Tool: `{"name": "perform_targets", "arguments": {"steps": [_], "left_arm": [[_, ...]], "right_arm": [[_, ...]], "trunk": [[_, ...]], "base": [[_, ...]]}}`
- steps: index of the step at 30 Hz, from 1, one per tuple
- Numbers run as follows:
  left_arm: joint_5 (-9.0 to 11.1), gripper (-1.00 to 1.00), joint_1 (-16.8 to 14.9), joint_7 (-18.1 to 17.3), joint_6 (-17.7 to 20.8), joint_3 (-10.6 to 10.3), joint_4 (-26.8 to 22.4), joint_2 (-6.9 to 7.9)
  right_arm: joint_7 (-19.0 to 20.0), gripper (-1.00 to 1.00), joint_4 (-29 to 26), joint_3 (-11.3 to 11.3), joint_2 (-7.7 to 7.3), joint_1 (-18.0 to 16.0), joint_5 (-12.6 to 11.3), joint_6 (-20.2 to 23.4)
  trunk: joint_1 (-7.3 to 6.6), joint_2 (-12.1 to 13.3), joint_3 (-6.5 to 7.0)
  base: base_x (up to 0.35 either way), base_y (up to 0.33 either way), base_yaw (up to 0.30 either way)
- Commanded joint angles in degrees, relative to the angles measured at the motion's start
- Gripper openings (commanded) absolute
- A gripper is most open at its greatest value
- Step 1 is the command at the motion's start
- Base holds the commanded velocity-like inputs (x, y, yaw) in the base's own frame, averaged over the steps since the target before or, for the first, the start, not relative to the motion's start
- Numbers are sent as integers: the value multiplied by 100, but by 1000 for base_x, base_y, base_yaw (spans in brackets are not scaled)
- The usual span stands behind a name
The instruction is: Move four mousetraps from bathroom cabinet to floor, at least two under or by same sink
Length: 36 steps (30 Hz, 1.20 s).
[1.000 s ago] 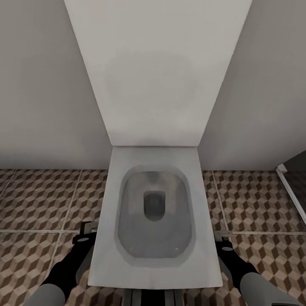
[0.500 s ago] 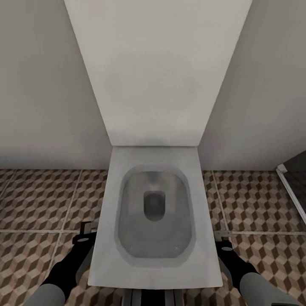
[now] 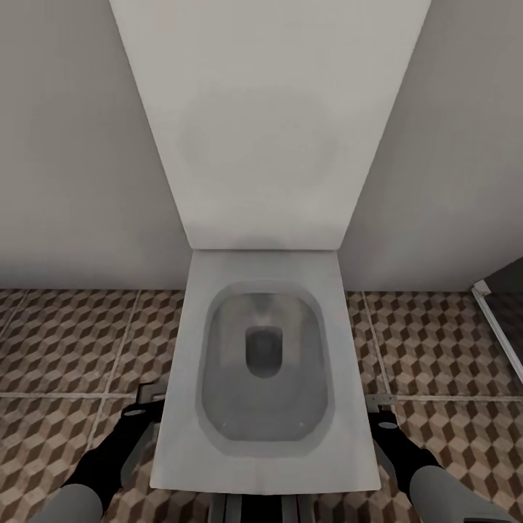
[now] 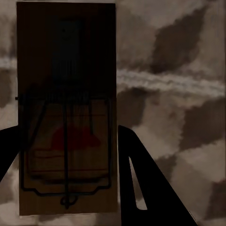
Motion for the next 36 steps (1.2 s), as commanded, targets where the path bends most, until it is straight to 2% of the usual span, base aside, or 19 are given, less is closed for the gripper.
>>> {"name": "perform_targets", "arguments": {"steps": [1, 4, 11, 19, 26, 36], "left_arm": [[46, -100, -6, -32, 23, -38, 9, 39], [74, -100, -19, -336, -70, -31, 66, 171], [103, -100, -63, -501, -289, -27, 263, 240], [110, -100, -279, -544, -372, -27, 758, 250], [122, -100, -375, -565, -703, -27, 1048, 232], [115, -100, -515, -571, -786, -27, 1475, 195]], "right_arm": [[-1, -100, -12, -16, 3, 1, 39, 39], [-1, -100, -12, -15, 1, 1, 38, 38], [-1, -100, -12, -12, 2, 1, 37, 35], [-1, -100, -12, -10, 3, 1, 37, 33], [-1, -100, -12, -7, 4, 1, 37, 33], [-1, -100, -12, -7, 9, 1, 37, 33]], "trunk": [[-1, -1, -3], [-1, -1, -3], [-1, -1, -3], [-1, -1, -3], [-1, -1, -3], [-1, -1, -3]], "base": [[0, 0, 0], [0, 0, 0], [0, 0, 0], [0, 0, 0], [0, 0, 0], [0, 0, 0]]}}
